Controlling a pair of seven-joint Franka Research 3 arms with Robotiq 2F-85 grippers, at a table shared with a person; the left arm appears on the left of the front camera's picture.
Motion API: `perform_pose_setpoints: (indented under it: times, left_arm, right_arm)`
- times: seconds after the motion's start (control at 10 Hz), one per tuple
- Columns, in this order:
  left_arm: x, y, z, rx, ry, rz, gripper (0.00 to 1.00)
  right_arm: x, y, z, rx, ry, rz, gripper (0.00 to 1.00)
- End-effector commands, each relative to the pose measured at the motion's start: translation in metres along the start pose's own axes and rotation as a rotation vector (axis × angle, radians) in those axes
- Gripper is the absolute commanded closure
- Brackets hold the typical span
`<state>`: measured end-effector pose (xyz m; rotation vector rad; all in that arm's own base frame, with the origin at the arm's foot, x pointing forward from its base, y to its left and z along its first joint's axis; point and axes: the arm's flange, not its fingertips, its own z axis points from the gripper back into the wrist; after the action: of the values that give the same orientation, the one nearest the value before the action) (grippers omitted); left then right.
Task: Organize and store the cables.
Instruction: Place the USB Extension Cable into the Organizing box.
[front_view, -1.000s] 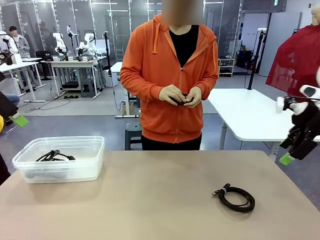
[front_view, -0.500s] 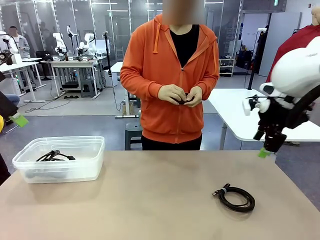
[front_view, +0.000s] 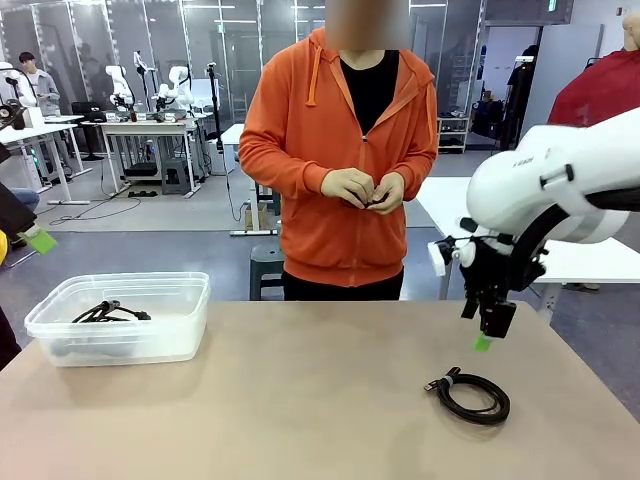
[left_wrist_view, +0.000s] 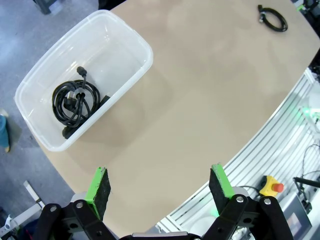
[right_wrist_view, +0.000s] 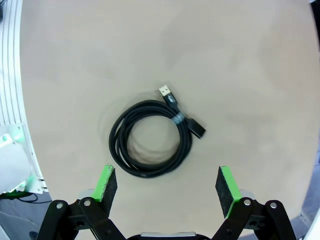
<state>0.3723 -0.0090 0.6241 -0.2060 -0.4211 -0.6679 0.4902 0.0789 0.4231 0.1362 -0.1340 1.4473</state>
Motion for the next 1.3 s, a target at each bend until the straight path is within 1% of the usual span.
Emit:
perform_pose_setpoints:
  times: [0.0,0.1,0.2,0.3,0.8,0.9,1.1,1.2]
  left_arm:
    - [0.001,-0.002,0.001,0.017,-0.003,0.014,0.0]
    - [0.001,-0.002,0.001,0.017,-0.003,0.014,0.0]
    - [0.001,-0.002,0.001,0.017,-0.003,0.014,0.0]
    - [0.001,-0.002,0.001,0.017,-0.003,0.014,0.0]
    - [0.001,-0.002,0.001,0.017,-0.003,0.014,0.0]
    - [0.001,-0.002,0.001,0.017,-0.003,0.014,0.0]
    - [0.001,-0.002,0.001,0.017,-0.003,0.014,0.0]
    - [0.001,-0.002,0.001,0.017,-0.003,0.014,0.0]
  right_arm:
    - [0.002,-0.009,-0.016,0.024,0.0,0.005,0.0]
    - [0.004,-0.008,-0.028,-0.006,0.031,0.015,0.0]
    - [0.005,-0.009,-0.029,-0.003,0.01,0.002,0.0]
    - [0.003,-0.004,-0.025,0.03,0.013,0.005,0.0]
    - [0.003,-0.005,-0.028,0.025,0.014,0.003,0.0]
    - [0.007,-0.017,-0.046,0.041,0.042,0.047,0.0]
    - [0.01,-0.027,-0.058,0.039,0.074,0.091,0.0]
    - [0.011,-0.032,-0.068,0.063,0.093,0.125,0.0]
